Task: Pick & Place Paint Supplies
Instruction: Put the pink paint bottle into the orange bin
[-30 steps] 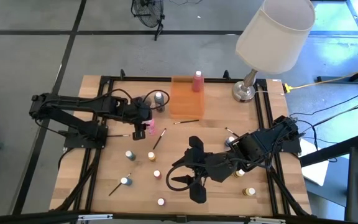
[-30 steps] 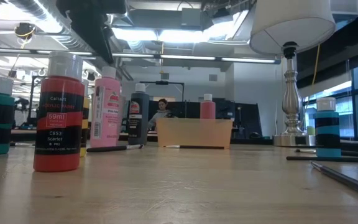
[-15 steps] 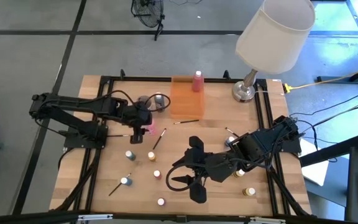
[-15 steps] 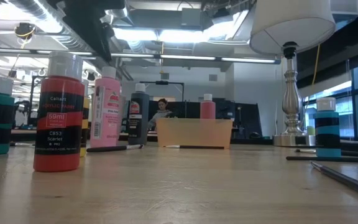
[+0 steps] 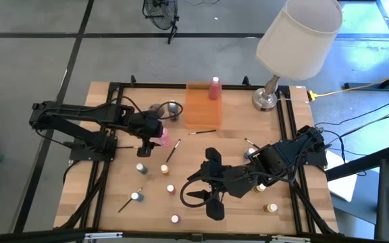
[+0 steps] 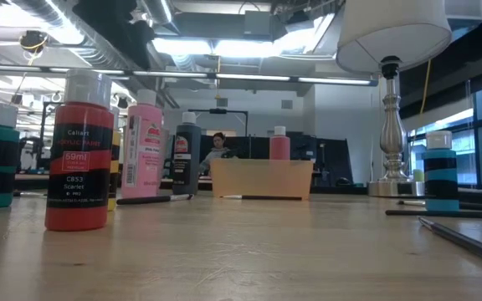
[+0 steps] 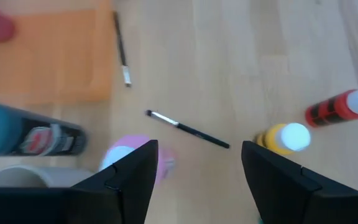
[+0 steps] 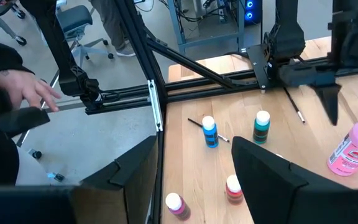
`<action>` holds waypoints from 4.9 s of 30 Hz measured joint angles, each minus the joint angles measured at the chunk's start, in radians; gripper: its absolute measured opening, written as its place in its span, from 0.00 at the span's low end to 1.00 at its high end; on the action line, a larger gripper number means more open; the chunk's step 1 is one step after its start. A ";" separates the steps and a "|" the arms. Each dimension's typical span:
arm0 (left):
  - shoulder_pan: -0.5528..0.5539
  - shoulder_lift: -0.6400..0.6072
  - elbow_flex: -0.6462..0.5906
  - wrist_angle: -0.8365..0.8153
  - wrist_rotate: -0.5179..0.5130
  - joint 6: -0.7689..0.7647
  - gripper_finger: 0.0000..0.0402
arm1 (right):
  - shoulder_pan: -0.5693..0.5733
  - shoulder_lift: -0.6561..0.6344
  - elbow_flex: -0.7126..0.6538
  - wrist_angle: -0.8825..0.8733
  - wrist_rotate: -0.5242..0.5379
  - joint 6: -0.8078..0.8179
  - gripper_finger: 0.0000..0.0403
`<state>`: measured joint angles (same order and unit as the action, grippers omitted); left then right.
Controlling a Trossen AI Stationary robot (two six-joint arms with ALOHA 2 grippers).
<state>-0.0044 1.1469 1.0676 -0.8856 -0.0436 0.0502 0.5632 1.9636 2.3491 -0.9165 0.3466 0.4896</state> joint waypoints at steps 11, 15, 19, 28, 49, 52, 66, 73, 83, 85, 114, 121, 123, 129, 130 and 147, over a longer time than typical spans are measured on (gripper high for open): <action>0.000 -0.036 -0.013 -0.002 -0.148 -0.125 0.58 | -0.008 0.000 0.000 0.005 0.000 0.000 0.52; 0.000 -0.035 -0.055 -0.002 -0.156 -0.062 0.57 | -0.008 0.000 0.000 0.008 0.000 0.000 0.52; 0.000 -0.034 -0.094 0.041 -0.189 -0.046 0.57 | -0.008 0.000 0.000 0.008 0.000 0.000 0.52; 0.048 -0.028 -0.101 0.081 -0.220 -0.042 0.56 | -0.012 0.000 0.000 0.007 0.000 -0.004 0.52; 0.105 0.030 -0.102 0.105 -0.092 -0.055 0.54 | -0.012 0.000 0.000 -0.015 0.000 -0.008 0.52; 0.105 0.054 -0.102 0.104 -0.092 -0.055 0.54 | -0.012 0.000 0.000 -0.016 0.000 -0.008 0.52; 0.105 0.071 -0.102 0.097 -0.092 -0.055 0.53 | -0.012 0.000 0.000 -0.023 0.000 -0.008 0.52; 0.105 0.071 -0.102 0.096 -0.092 -0.090 0.47 | -0.012 0.000 0.000 -0.023 0.000 -0.008 0.52; 0.105 0.077 -0.099 0.086 -0.065 -0.091 0.30 | -0.013 0.000 0.000 -0.022 0.000 -0.009 0.52; 0.105 0.085 -0.098 0.073 -0.065 -0.092 0.30 | -0.013 0.000 0.000 -0.022 0.000 -0.009 0.52; 0.025 0.041 0.244 -0.233 -0.150 -0.142 0.30 | -0.021 0.000 0.000 0.043 0.000 -0.170 0.52; 0.004 0.040 0.411 -0.247 -0.335 -0.141 0.30 | -0.021 -0.007 0.000 0.041 0.000 -0.205 0.51; 0.012 0.040 0.439 -0.237 -0.380 -0.127 0.30 | -0.021 -0.016 0.000 0.031 0.000 -0.214 0.50; 0.075 0.062 0.506 -0.179 -0.412 -0.054 0.30 | -0.016 -0.032 0.000 0.010 0.000 -0.254 0.45; 0.088 0.071 0.520 -0.166 -0.411 -0.039 0.30 | -0.014 -0.038 0.000 0.006 0.000 -0.260 0.44; 0.360 0.420 0.876 -0.151 -0.189 0.056 0.30 | 0.021 -0.072 0.000 -0.149 -0.015 -0.236 0.43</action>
<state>0.3561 1.5664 1.9440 -1.0369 -0.2323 0.1058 0.5838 1.8917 2.3493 -1.0656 0.3317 0.2535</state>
